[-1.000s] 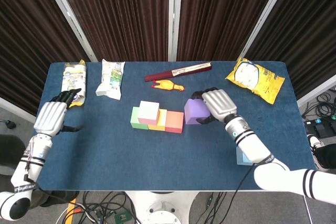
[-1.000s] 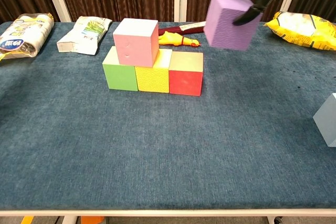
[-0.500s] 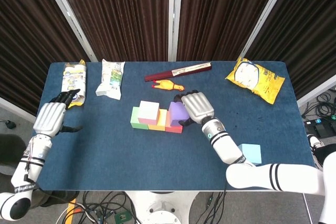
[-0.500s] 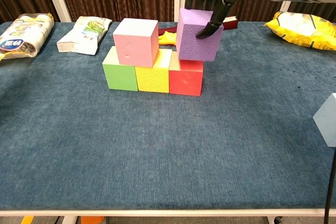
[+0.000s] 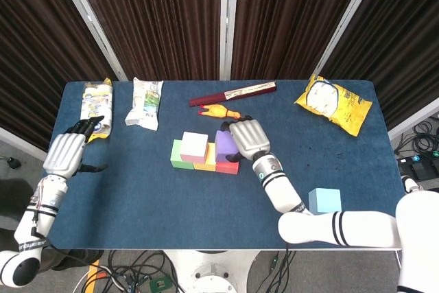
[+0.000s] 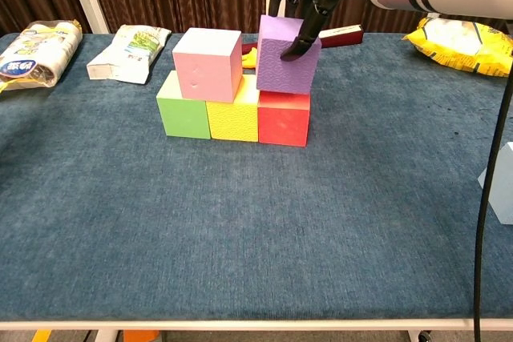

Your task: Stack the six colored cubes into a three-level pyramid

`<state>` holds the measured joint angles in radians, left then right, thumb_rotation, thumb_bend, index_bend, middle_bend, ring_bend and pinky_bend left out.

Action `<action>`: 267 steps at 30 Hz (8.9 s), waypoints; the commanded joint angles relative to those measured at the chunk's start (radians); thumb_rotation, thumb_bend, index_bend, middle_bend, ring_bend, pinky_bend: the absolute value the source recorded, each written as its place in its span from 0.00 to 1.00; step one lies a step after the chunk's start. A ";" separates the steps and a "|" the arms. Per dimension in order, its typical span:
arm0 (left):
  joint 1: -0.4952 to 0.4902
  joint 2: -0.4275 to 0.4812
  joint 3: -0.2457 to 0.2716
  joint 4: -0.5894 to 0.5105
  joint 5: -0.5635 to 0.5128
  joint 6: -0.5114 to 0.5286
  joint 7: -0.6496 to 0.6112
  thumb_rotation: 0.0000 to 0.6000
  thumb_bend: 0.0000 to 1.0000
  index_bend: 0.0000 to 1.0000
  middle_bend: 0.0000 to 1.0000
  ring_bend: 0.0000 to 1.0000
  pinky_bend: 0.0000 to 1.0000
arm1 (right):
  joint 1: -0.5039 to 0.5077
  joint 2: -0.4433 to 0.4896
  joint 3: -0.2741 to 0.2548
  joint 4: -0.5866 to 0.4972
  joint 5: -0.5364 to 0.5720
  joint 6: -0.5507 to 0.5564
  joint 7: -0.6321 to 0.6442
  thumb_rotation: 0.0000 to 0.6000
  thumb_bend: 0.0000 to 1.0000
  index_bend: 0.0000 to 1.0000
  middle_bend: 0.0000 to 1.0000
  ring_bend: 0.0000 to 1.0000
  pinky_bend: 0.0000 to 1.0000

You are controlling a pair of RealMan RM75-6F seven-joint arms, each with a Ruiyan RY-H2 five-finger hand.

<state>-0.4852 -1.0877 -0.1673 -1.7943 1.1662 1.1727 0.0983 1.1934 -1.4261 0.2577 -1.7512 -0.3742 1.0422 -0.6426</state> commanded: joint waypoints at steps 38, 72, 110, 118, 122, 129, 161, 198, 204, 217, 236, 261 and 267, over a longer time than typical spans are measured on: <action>0.022 0.001 -0.001 0.014 0.026 -0.015 -0.039 1.00 0.02 0.10 0.13 0.10 0.26 | 0.042 -0.093 0.033 0.017 0.088 0.073 -0.091 1.00 0.10 0.08 0.43 0.17 0.10; 0.040 0.001 -0.002 0.030 0.044 -0.016 -0.071 1.00 0.02 0.10 0.12 0.10 0.26 | 0.021 -0.164 0.063 0.071 0.033 0.068 -0.058 1.00 0.01 0.00 0.12 0.00 0.02; 0.062 0.016 -0.002 0.019 0.047 -0.002 -0.077 1.00 0.02 0.10 0.12 0.10 0.26 | -0.173 0.181 -0.024 -0.151 -0.243 -0.030 0.089 1.00 0.02 0.00 0.12 0.00 0.00; 0.058 0.009 -0.008 0.012 0.036 0.000 -0.059 1.00 0.02 0.10 0.12 0.10 0.26 | -0.152 0.142 -0.021 0.009 -0.220 -0.132 0.152 1.00 0.02 0.00 0.12 0.00 0.00; 0.058 0.011 -0.010 0.008 0.027 -0.002 -0.051 1.00 0.02 0.10 0.12 0.10 0.26 | -0.123 0.091 -0.010 0.102 -0.230 -0.185 0.179 1.00 0.02 0.00 0.11 0.00 0.00; 0.063 0.011 -0.010 0.009 0.010 0.000 -0.048 1.00 0.02 0.10 0.12 0.10 0.26 | -0.089 0.025 -0.007 0.223 -0.238 -0.229 0.203 1.00 0.01 0.00 0.10 0.00 0.00; 0.066 0.009 -0.008 0.009 0.008 -0.007 -0.048 1.00 0.02 0.10 0.12 0.10 0.26 | -0.039 -0.029 -0.016 0.317 -0.229 -0.257 0.210 1.00 0.01 0.00 0.11 0.00 0.00; 0.073 0.004 -0.012 0.023 0.026 0.002 -0.073 1.00 0.02 0.10 0.12 0.10 0.26 | -0.565 0.412 -0.266 -0.209 -0.765 0.120 0.500 1.00 0.03 0.00 0.19 0.00 0.01; 0.068 0.002 -0.015 0.025 0.025 -0.003 -0.071 1.00 0.02 0.10 0.12 0.10 0.26 | -0.726 0.383 -0.346 -0.168 -0.902 0.253 0.557 1.00 0.03 0.00 0.20 0.00 0.01; 0.065 0.005 -0.019 0.016 0.019 -0.005 -0.070 1.00 0.02 0.10 0.12 0.10 0.26 | -0.864 0.251 -0.361 0.022 -0.930 0.255 0.657 1.00 0.03 0.00 0.20 0.00 0.01; 0.071 0.015 -0.020 0.001 0.005 0.001 -0.062 1.00 0.02 0.10 0.12 0.10 0.26 | -0.884 0.187 -0.337 0.163 -1.035 0.195 0.649 1.00 0.09 0.21 0.37 0.08 0.09; 0.059 0.017 -0.014 -0.022 0.000 -0.010 -0.025 1.00 0.02 0.10 0.12 0.10 0.26 | -0.448 0.484 0.043 -0.220 -0.781 -0.173 0.655 1.00 0.12 0.29 0.44 0.13 0.12; 0.061 0.018 -0.012 -0.027 0.003 -0.006 -0.022 1.00 0.02 0.10 0.12 0.10 0.26 | -0.281 0.399 0.095 -0.206 -0.535 -0.240 0.533 1.00 0.13 0.29 0.44 0.14 0.12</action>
<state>-0.4243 -1.0704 -0.1796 -1.8207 1.1686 1.1667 0.0766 0.8385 -0.9768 0.3134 -1.9568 -1.0205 0.8482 -0.0378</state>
